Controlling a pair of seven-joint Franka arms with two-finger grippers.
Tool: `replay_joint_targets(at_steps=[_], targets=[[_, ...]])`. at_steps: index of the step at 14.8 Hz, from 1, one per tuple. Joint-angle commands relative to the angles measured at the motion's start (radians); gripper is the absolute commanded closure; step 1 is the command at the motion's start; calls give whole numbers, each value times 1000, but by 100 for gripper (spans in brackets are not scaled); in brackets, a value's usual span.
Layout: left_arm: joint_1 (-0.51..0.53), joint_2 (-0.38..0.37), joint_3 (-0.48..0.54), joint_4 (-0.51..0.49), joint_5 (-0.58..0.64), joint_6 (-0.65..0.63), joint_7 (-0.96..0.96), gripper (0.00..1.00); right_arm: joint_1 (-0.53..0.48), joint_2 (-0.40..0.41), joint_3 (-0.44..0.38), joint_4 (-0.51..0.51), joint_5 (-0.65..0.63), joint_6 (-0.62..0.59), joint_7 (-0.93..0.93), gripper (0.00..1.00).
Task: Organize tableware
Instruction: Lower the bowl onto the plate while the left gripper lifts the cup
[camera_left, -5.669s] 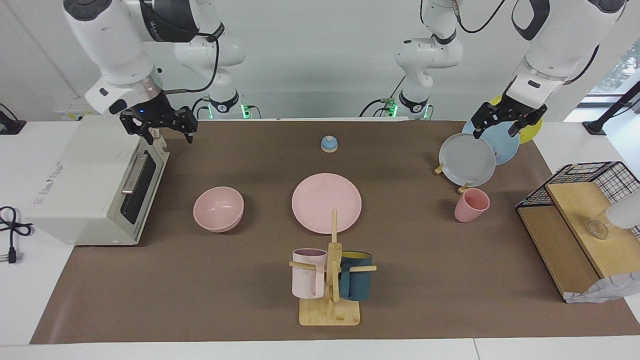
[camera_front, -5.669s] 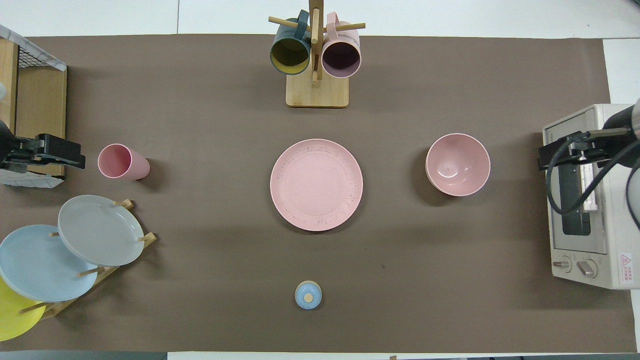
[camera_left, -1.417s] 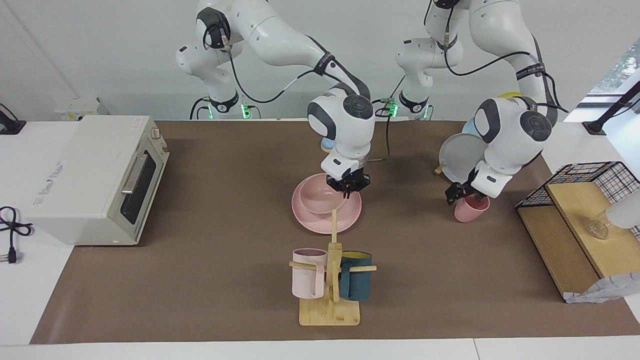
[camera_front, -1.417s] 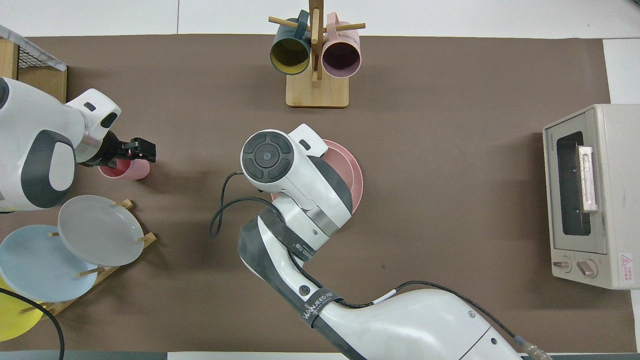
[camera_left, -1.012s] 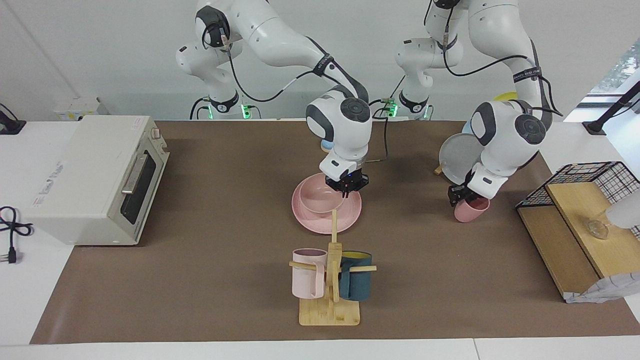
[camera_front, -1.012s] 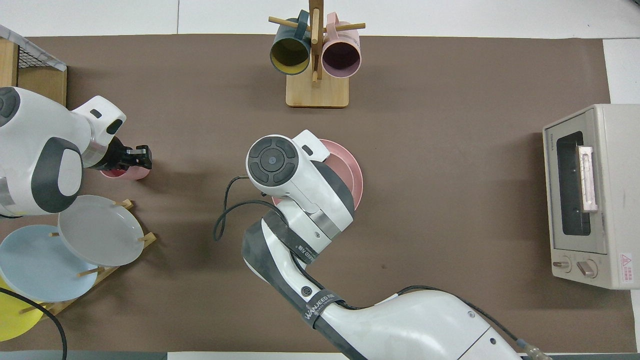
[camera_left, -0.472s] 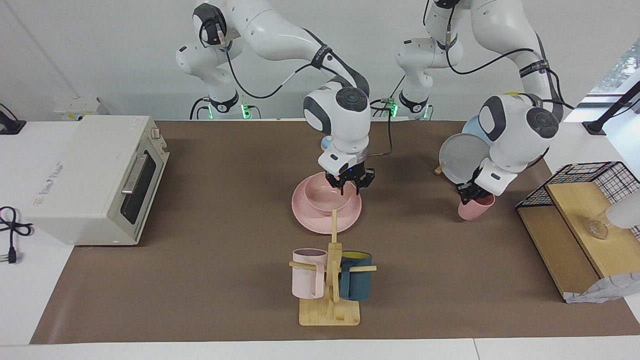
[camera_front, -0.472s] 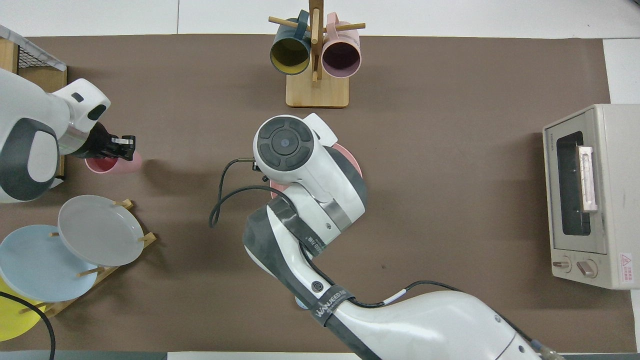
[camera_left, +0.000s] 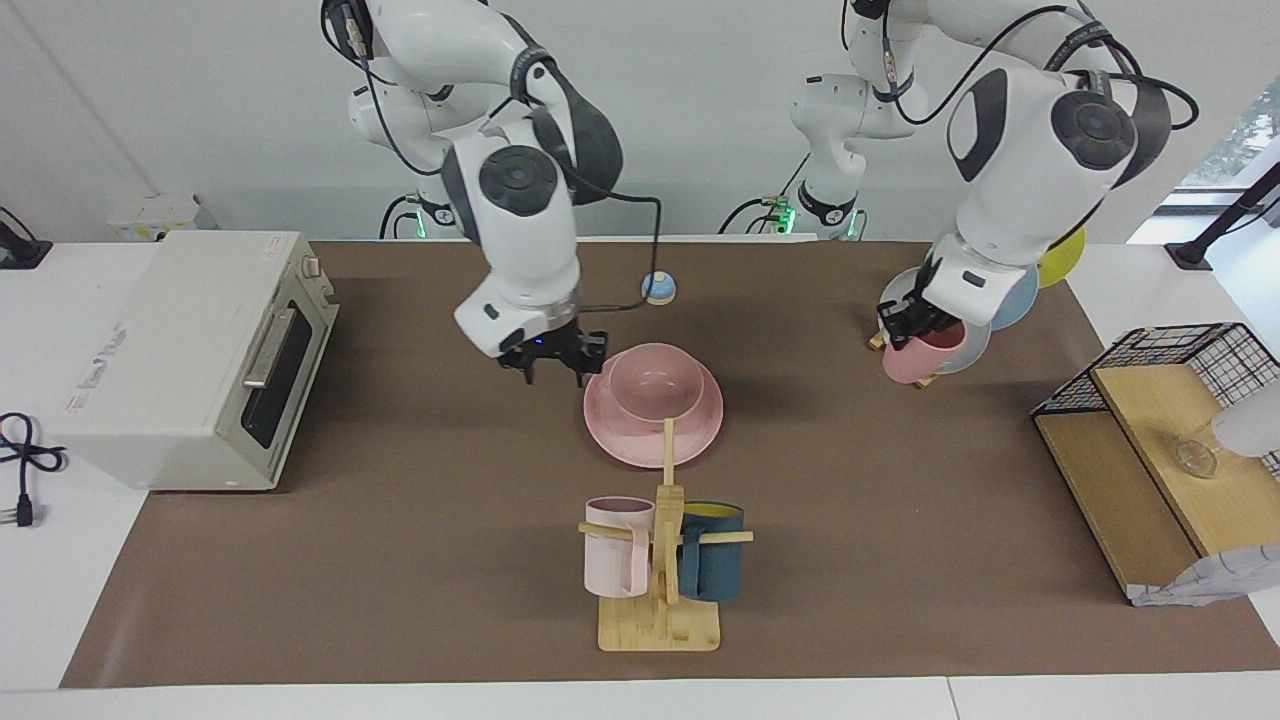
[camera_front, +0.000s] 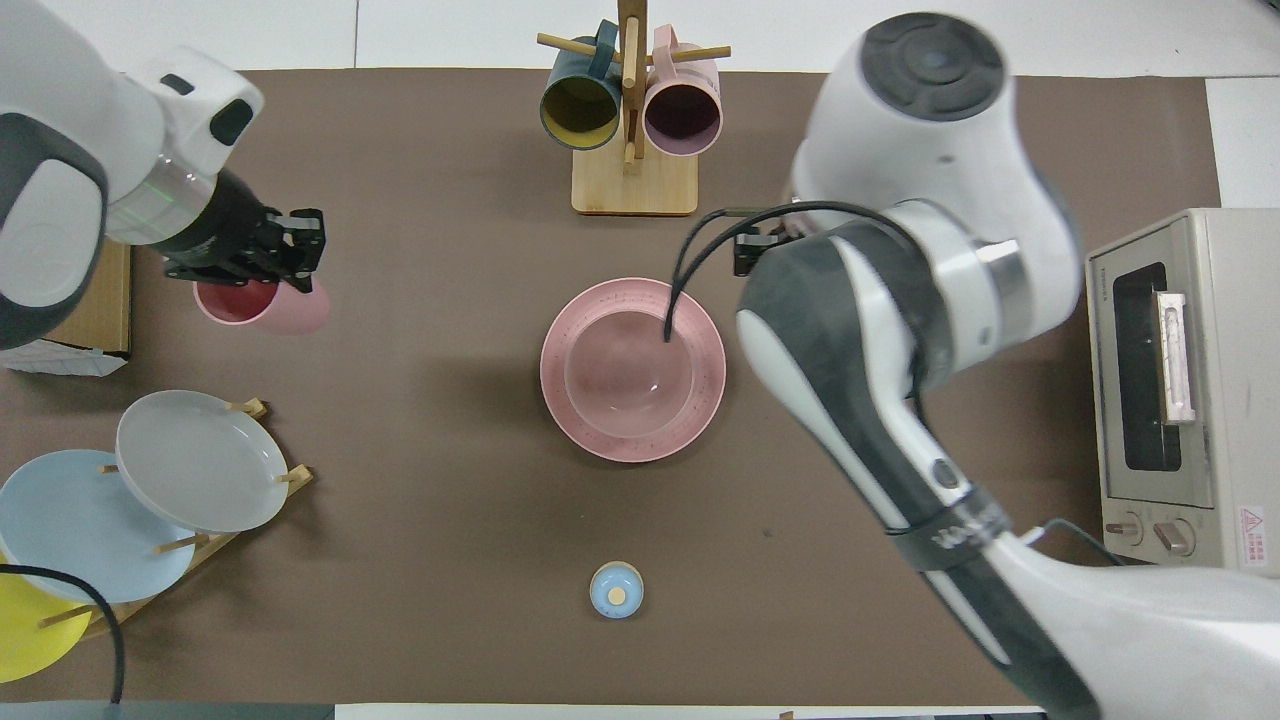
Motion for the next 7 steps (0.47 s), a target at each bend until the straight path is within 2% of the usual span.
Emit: replay_joint_targets(at_steps=[1,3,6,7], targets=[[-127,111,15,154,-37,-52,-215,100,-61,-153,-67,-93,13,-77,-181,0],[-213,111,14,153,-48,0,-334,100,-67,-198,-131,-84,13,-138,-292,0],[-320,142,15,133,-62,104,-470,100,-127,-248,-144,-96,5,-160,-334,0],[-359,151,15,112,-60,144,-520,100,-139,-273,-145,-143,-7,-160,-364,0]])
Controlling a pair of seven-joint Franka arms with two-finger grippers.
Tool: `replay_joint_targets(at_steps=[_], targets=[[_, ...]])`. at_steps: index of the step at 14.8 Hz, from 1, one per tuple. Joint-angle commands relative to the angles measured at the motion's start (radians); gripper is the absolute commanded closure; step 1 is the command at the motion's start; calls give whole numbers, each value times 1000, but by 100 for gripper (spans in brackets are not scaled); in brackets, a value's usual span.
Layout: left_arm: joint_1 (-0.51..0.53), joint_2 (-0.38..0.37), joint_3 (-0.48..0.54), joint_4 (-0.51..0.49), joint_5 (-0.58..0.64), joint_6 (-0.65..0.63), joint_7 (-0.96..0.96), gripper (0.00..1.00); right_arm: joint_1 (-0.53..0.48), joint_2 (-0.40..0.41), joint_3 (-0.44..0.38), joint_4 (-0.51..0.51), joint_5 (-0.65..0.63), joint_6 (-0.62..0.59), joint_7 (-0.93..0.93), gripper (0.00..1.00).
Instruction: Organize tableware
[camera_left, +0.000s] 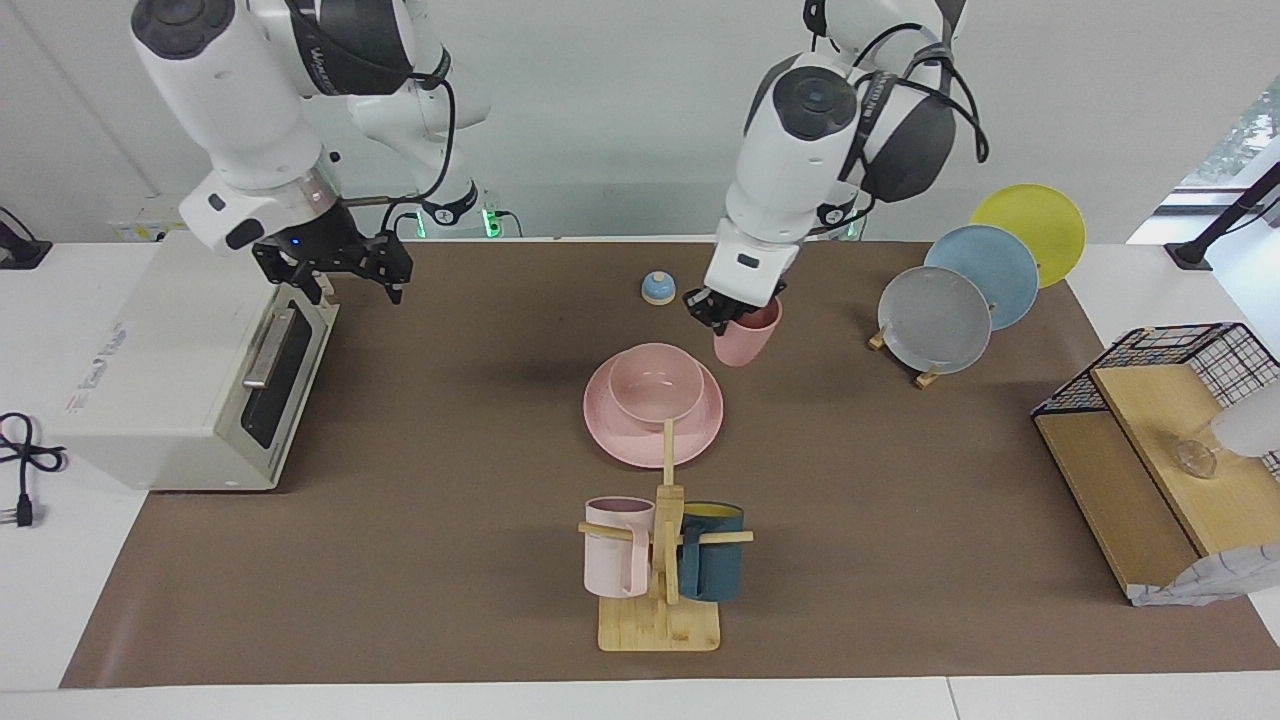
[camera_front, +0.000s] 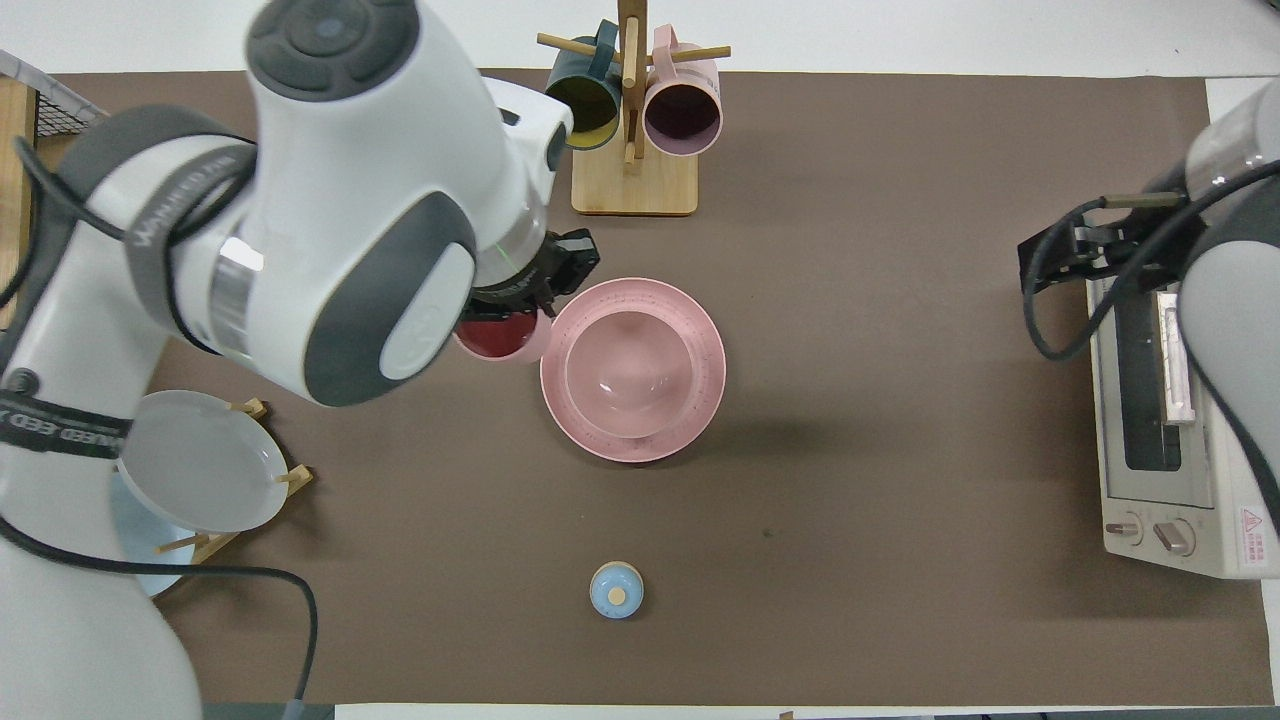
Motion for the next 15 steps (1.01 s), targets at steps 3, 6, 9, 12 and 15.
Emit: replay_joint_targets(at_steps=[3,6,9,12,15], targets=[[-115,94,22,-12,-15,124,-153,100,-40,-92,5,-190,-37,59,-89,0],[-142,103,22,-96,-7,195,-193,100,-83,-89,15,-205,-36,81,-92,0],[-147,100,20,-161,-9,242,-213,100,-82,-101,11,-245,-33,85,-78,0],[-150,85,20,-228,-9,314,-221,100,-123,-142,10,-311,-31,113,-89,0],[-141,77,20,-294,-9,393,-212,100,-135,-127,11,-276,-40,136,-112,0]])
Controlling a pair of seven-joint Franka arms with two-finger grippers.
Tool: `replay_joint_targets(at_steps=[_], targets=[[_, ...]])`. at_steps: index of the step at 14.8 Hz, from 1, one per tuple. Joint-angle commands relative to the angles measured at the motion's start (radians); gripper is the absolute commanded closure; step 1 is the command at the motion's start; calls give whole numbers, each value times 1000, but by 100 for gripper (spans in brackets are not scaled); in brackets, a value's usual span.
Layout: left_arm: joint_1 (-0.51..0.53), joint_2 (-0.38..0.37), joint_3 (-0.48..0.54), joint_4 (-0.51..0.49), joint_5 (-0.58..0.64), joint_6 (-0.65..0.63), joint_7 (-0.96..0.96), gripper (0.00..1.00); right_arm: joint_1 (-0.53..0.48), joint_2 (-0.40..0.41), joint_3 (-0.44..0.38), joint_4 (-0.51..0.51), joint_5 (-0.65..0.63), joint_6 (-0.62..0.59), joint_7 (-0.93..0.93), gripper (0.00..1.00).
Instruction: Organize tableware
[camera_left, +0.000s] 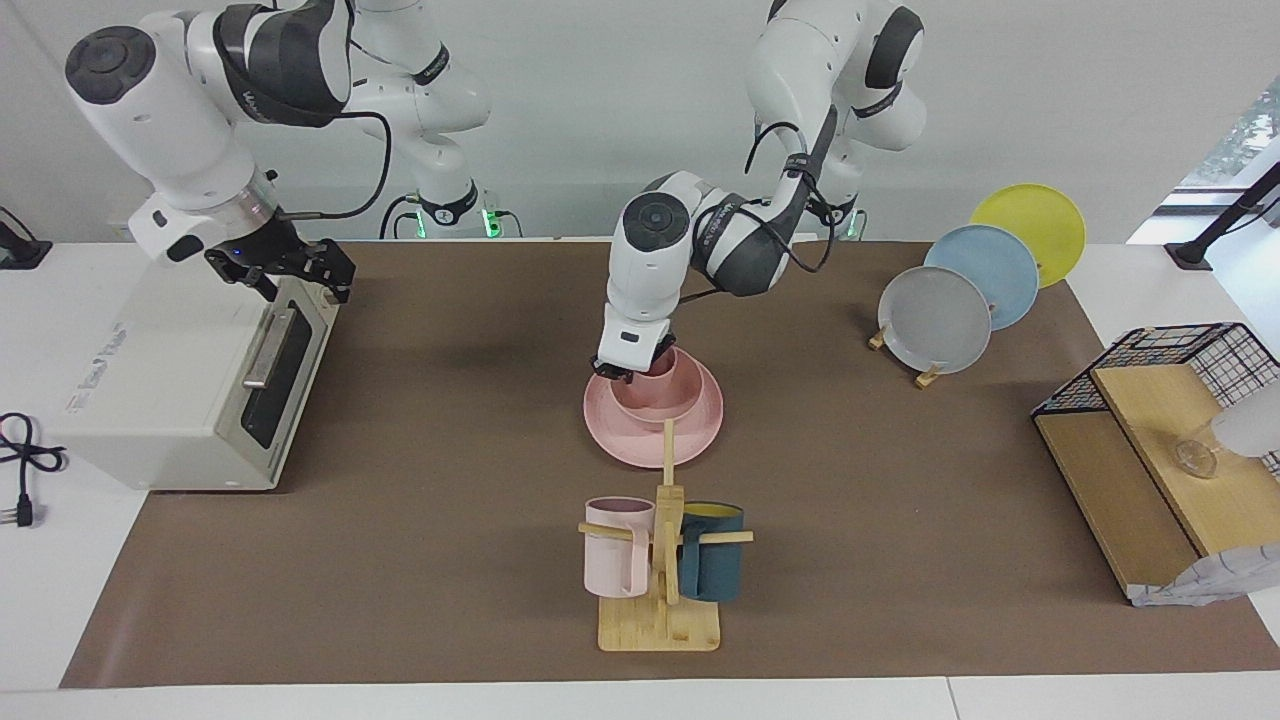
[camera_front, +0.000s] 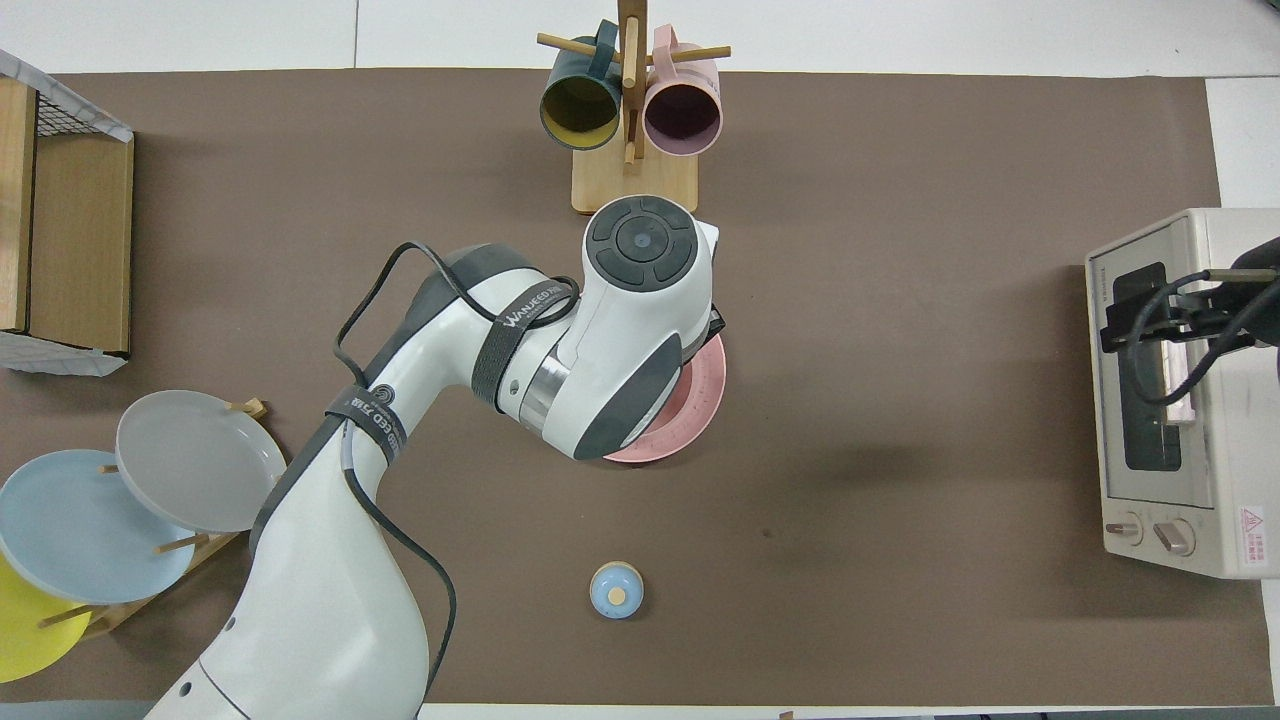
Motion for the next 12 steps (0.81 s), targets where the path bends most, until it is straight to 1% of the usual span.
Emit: replay_joint_targets(at_steps=[1,4,7,9,10,11,12], targets=[[-6,-47,14,-88,-7,59,-2,100,-20,-17,15,-14,-17,15,-25,0],[-5,-55,14,-111,-7,79,1,100,-22,-17,15,-14,-15,19,-25,0],[0,-69,14,-148,-7,102,36,100,-39,5,17,11,-14,12,-32,0],[0,-70,16,-151,-7,106,45,100,-42,14,17,23,-9,1,-33,0],[0,-70,16,-148,-7,100,47,42,-43,14,17,25,-9,2,-33,0],[0,-70,17,-144,-7,94,50,0,-49,20,18,29,-9,-2,-33,0],[0,-72,20,-141,-7,91,51,0,-54,31,24,29,-8,-8,-33,0]])
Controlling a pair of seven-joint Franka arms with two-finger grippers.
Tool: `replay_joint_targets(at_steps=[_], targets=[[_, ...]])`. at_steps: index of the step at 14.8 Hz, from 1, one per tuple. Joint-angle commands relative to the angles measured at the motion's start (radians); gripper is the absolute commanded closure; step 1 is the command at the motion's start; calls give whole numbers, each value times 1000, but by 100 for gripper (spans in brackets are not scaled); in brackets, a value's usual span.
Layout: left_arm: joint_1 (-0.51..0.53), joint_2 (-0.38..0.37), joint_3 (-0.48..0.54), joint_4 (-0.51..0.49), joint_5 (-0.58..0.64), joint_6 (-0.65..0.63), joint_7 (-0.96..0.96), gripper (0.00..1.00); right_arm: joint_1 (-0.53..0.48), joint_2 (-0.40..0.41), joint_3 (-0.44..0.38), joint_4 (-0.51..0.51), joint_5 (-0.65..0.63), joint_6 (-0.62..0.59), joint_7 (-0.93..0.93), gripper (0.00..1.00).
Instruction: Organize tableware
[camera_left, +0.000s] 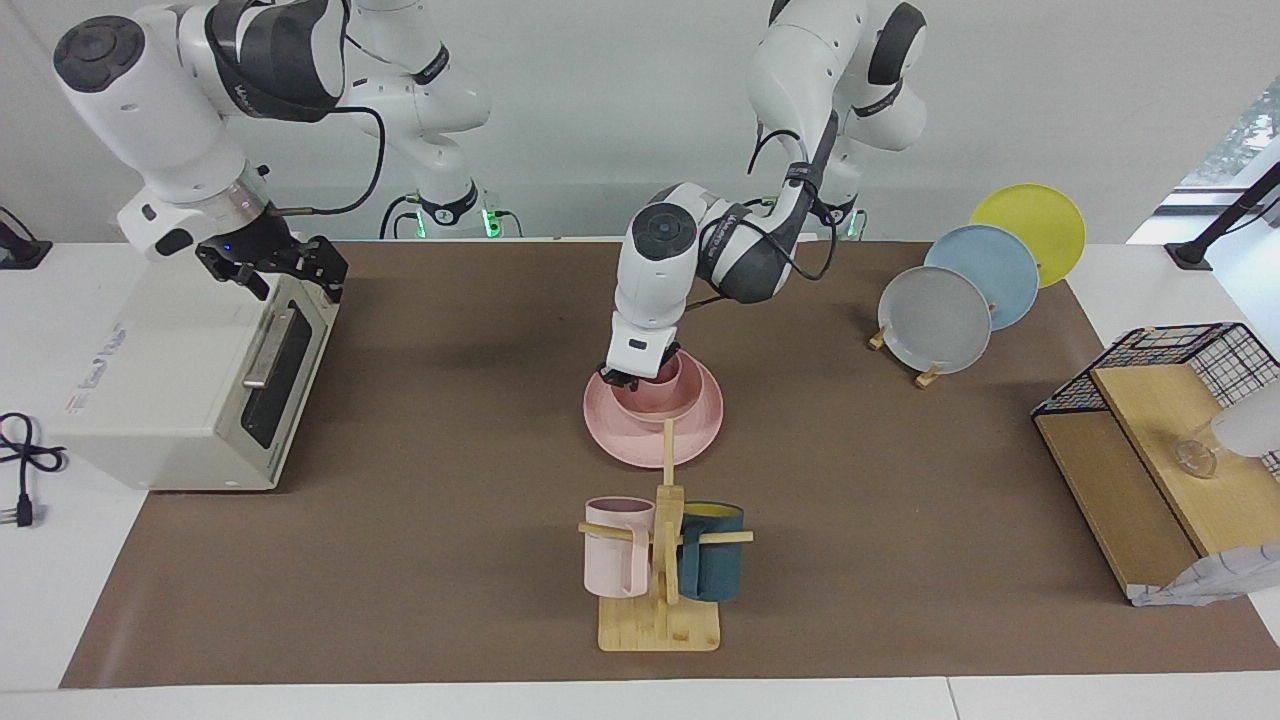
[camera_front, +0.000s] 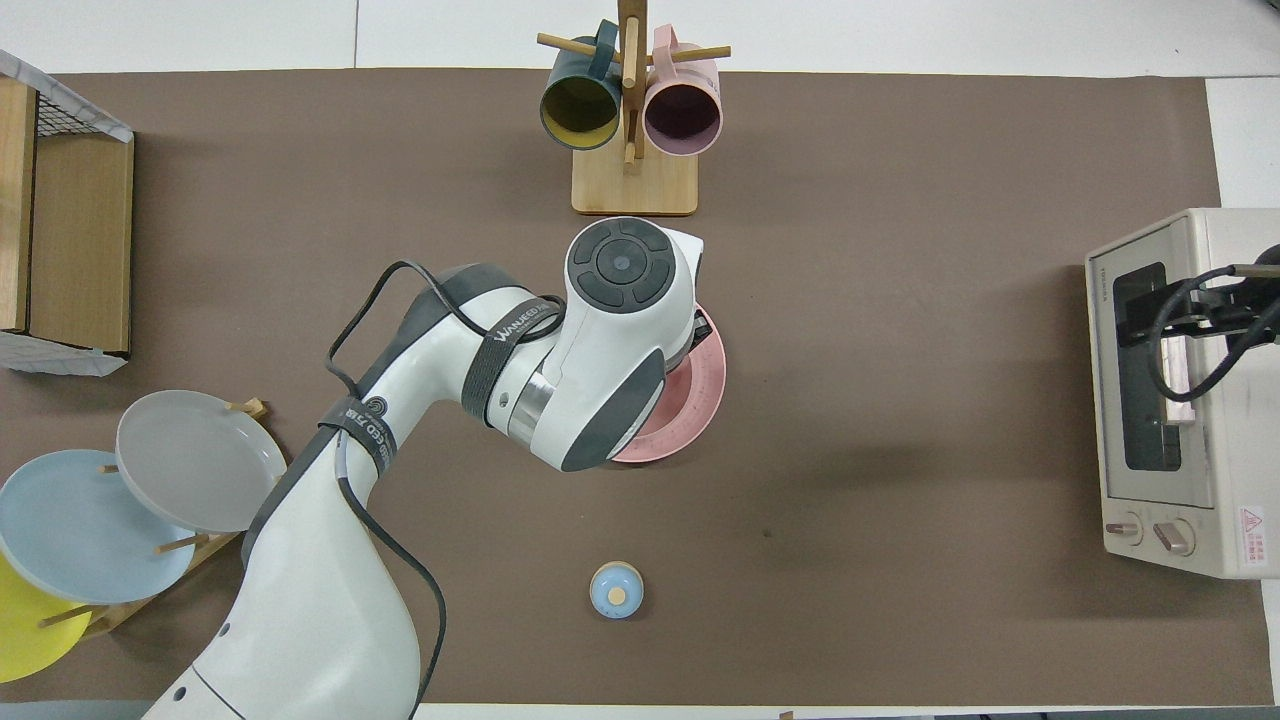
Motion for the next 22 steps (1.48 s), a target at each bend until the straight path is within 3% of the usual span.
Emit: replay_joint_targets(at_steps=[1,8,15,18,22], targets=[[1,-41,14,-44,-7,9,27,0,-35,26,24,21,-7,-17,-30,0],[114,-224,17,-23,-5,-213,177,0,-68,15,29,24,1,-20,-71,0],[516,-419,19,-10,18,-460,750,0,-81,15,30,27,0,-19,-82,0],[643,-448,19,-35,21,-484,967,0,-79,15,32,27,0,-20,-82,0],[639,-485,16,-116,83,-422,996,0,-62,-10,29,27,0,-20,-81,0]])
